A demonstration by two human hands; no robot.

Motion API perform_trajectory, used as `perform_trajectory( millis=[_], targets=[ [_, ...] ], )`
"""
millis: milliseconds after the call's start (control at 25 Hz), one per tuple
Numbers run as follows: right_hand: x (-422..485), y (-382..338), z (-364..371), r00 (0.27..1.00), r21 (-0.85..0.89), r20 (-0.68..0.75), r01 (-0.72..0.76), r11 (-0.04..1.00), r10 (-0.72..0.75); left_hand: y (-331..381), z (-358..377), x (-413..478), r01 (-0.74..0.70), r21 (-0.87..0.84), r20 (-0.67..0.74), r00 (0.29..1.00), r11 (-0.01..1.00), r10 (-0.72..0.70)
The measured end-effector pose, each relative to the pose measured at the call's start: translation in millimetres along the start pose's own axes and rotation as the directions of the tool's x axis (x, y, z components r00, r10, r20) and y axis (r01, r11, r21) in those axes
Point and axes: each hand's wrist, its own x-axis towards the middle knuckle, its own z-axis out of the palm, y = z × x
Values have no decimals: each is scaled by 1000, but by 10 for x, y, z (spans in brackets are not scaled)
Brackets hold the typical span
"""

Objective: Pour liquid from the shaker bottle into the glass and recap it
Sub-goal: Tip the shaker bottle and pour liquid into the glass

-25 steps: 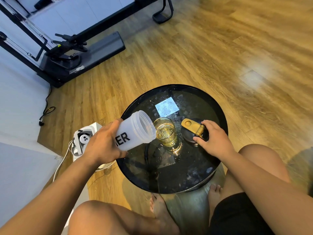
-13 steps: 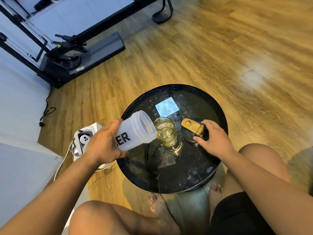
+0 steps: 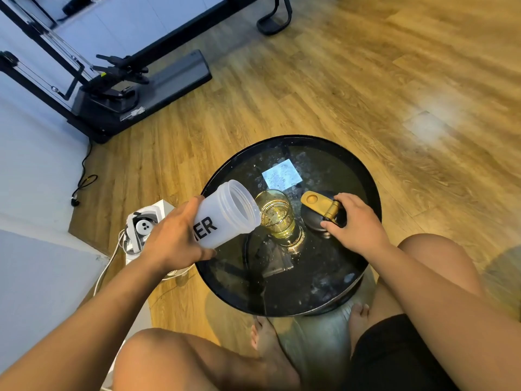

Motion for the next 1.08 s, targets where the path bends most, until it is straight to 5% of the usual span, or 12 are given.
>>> perform_trajectory(
  millis=[600,1080],
  targets=[
    [106,-67,70,1000,-60,2,16,998,-16,-61,280,-96,24,-89,-109,993,996,-34],
    [86,-21,28,1000,-24,4,13,1000,-13,67,94,-89,-12,76,-80,997,997,18]
  ],
)
